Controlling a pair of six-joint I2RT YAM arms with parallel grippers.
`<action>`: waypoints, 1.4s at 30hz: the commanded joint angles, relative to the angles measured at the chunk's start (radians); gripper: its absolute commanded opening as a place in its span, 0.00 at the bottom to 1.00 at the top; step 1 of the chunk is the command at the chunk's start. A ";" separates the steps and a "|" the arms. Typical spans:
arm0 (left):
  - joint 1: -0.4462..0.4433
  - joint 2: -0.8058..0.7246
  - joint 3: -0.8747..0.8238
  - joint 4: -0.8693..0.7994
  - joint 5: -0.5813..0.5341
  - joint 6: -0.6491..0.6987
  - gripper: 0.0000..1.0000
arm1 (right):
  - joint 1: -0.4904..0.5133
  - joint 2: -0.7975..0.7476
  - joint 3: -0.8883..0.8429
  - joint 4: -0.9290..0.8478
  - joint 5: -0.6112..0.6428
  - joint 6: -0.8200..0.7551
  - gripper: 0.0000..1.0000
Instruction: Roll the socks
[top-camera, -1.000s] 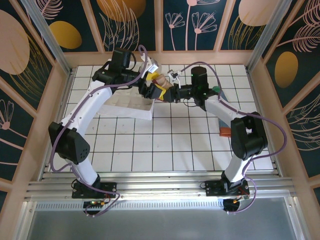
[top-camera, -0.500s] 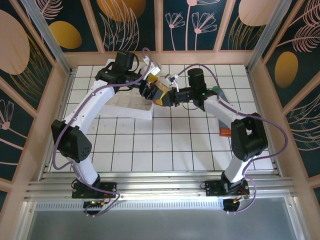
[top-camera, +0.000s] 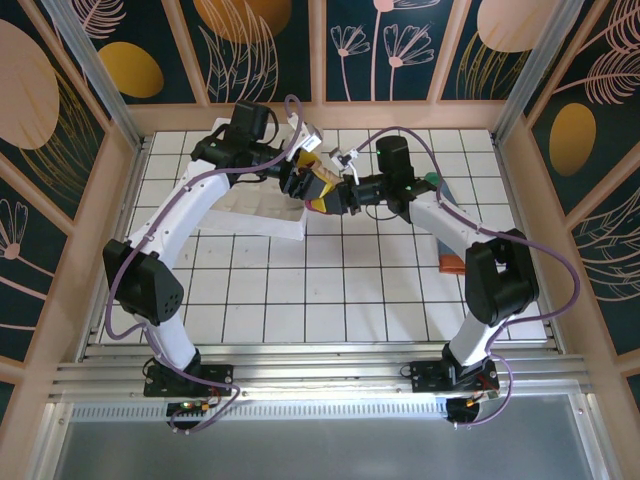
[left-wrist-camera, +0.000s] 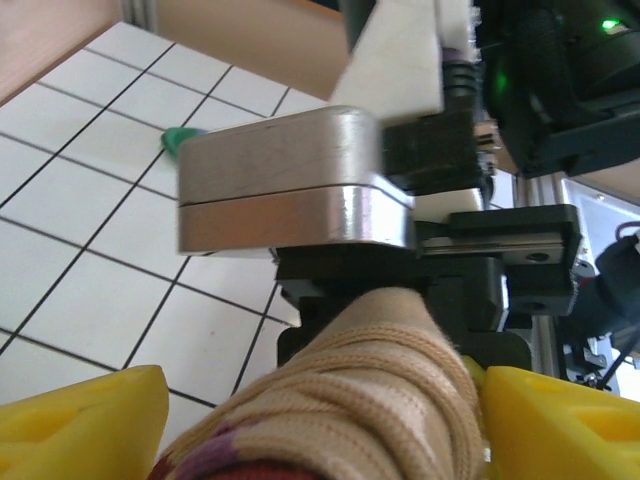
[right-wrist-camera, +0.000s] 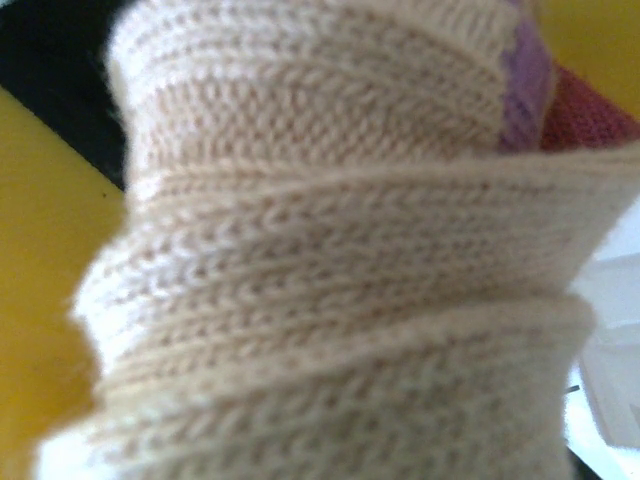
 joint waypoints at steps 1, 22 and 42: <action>-0.004 0.020 -0.018 -0.009 0.093 0.004 0.79 | 0.012 -0.044 0.021 0.011 -0.045 -0.016 0.00; -0.018 0.083 0.079 -0.061 -0.035 -0.171 0.00 | -0.011 -0.075 -0.047 0.132 0.143 0.011 0.50; -0.018 0.203 0.351 -0.273 -0.126 -0.475 0.00 | 0.191 -0.188 -0.080 0.024 1.010 -0.571 0.59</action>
